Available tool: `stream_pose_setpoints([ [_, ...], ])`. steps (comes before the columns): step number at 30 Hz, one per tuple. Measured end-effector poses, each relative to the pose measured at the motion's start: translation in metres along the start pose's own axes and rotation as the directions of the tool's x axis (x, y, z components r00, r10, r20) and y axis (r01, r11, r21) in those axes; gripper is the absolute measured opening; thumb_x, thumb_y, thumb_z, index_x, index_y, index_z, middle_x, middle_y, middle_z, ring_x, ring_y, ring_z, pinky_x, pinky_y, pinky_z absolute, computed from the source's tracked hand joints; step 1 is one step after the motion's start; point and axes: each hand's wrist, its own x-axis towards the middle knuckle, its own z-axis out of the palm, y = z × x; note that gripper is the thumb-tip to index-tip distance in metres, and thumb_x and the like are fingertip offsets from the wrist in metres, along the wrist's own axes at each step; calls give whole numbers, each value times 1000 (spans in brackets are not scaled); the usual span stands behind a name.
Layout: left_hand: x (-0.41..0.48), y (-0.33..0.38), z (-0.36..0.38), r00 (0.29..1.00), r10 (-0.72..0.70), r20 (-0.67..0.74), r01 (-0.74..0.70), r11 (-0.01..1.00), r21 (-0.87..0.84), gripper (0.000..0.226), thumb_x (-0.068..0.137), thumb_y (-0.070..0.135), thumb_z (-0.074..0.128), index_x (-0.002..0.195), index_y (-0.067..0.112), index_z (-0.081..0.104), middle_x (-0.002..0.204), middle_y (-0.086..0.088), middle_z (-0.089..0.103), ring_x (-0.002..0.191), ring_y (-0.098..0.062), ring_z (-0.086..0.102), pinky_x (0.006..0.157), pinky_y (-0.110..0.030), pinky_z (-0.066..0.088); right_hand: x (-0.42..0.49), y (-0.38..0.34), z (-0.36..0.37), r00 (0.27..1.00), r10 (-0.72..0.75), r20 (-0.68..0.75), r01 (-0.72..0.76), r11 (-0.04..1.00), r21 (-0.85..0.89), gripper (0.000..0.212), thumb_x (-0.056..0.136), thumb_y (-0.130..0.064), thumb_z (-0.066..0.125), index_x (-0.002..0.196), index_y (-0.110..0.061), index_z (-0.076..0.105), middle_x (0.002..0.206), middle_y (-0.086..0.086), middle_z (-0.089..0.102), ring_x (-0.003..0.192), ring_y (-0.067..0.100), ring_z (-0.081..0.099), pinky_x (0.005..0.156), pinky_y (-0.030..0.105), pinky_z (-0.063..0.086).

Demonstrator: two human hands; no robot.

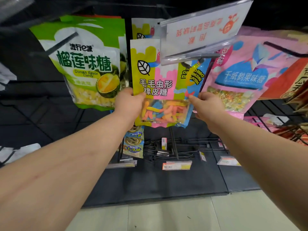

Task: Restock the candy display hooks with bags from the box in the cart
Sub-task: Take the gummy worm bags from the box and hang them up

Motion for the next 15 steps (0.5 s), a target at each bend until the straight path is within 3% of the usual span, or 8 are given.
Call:
stream_pose_setpoints([
  [3,-3,0,-1,999,51,-3,-51,995,90,17,92,18,58,105,12,66,91,2,64,85,-19,61,69,-23,47,-5,-3,-2,999,-52,9,52,994,-94,34,92,-25,59,121,-7,61,106,8,64,94,24,60,81,33,49],
  [5,-6,-3,-3,996,92,-9,-88,975,204,24,89,23,61,110,11,65,101,-2,65,94,-23,59,78,-28,46,-13,-7,-7,994,-107,23,110,965,-237,44,93,-24,58,132,-6,52,127,11,60,114,28,57,92,32,44],
  [8,-17,-1,-10,992,127,23,-127,918,376,33,86,40,63,113,21,60,117,-9,61,107,-32,58,89,-44,49,-25,-13,-17,968,-216,130,252,848,-466,50,94,-27,57,139,-10,45,139,11,52,127,28,47,100,31,37],
  [10,-29,4,-16,991,108,84,-136,816,562,52,86,51,59,128,23,50,130,-10,51,118,-35,51,93,-48,47,-34,-19,-23,934,-270,236,358,720,-594,53,93,-33,56,141,-15,42,142,10,46,130,28,43,104,34,35],
  [12,-42,12,-24,986,94,137,-165,647,744,71,88,57,52,145,22,29,147,-10,36,132,-34,38,99,-48,41,-45,-26,-28,901,-274,337,434,562,-704,57,93,-41,52,144,-21,36,148,6,37,136,27,34,108,39,32],
  [15,-65,27,-39,971,89,222,-239,398,886,83,90,61,46,152,22,8,158,-8,16,141,-32,23,107,-47,32,-65,-39,-33,866,-246,434,499,395,-772,60,93,-48,48,146,-27,29,156,2,23,143,26,21,112,46,24],
])
